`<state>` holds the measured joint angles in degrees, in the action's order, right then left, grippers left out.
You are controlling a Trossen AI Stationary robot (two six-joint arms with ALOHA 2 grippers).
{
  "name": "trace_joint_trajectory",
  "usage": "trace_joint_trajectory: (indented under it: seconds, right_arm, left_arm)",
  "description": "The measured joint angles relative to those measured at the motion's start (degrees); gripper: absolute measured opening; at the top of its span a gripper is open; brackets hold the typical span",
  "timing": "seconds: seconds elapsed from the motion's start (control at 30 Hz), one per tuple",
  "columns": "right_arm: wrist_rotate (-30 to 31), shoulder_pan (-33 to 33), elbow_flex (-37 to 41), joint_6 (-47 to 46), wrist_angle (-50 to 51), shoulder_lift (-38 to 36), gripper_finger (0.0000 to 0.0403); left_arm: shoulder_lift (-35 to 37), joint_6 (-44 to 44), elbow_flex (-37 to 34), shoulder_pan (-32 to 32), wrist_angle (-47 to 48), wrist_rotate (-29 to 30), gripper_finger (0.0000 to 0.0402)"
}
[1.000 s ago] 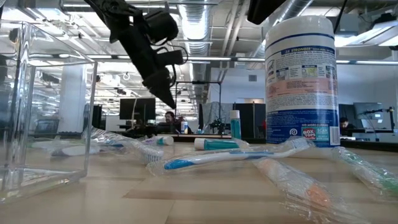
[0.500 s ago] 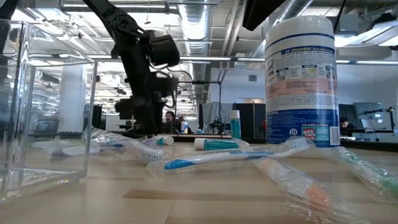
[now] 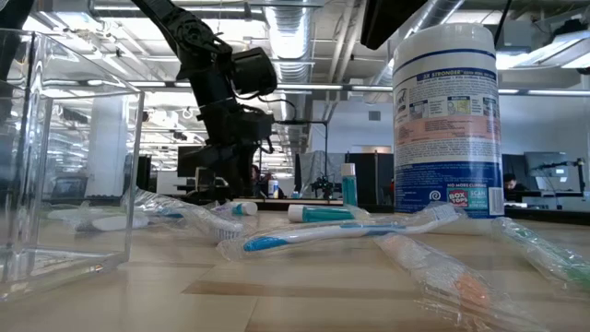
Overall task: Pick & Place toothbrushing station
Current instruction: Put the top left blue mouthwash into the transparent organizer
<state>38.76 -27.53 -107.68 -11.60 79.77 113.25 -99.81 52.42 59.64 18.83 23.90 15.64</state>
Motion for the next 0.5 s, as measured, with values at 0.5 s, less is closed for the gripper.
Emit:
trace_joint_trajectory:
  seconds: [0.5]
  right_arm:
    - [-0.02,0.75,0.0,1.09,-0.02,-0.01,0.0082]
  left_arm:
    - [-3.18,1.36,5.96,0.65,-0.8,-0.72,0.0106]
